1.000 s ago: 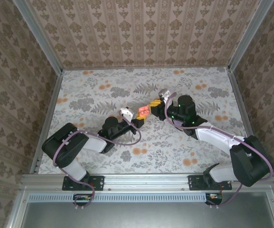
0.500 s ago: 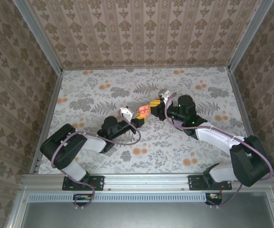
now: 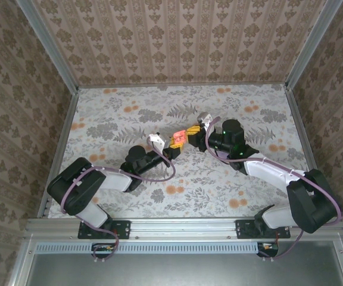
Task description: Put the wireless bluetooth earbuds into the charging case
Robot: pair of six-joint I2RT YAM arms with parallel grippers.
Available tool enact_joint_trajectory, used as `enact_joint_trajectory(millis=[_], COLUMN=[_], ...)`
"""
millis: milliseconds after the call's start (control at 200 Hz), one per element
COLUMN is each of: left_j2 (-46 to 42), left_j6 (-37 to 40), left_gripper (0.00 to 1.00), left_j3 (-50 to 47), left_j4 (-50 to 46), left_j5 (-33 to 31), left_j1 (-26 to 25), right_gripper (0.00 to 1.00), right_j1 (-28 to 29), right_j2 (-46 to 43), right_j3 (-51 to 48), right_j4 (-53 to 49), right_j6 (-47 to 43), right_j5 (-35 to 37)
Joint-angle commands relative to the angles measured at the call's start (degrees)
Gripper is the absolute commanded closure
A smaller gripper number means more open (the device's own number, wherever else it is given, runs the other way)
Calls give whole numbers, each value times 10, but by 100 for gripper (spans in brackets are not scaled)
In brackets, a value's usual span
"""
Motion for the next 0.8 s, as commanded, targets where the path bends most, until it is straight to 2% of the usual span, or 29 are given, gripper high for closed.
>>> enact_joint_trajectory(millis=[0,505,795], left_j2=[-17,-29,-34], left_j6=[2,3,2], left_gripper=[87,87,87], left_j3=[17,15,13], left_j4=[23,23,22], left_j5=[11,13,14], left_j1=[0,3,4], right_gripper=[80,80,70], right_j1=[-2,-2,-2], right_j2=[6,-6,-16], right_j3=[7,16,20], right_j4=[10,-63,-65], right_j6=[-10,-71,-72], right_j5=[-13,-35,-39])
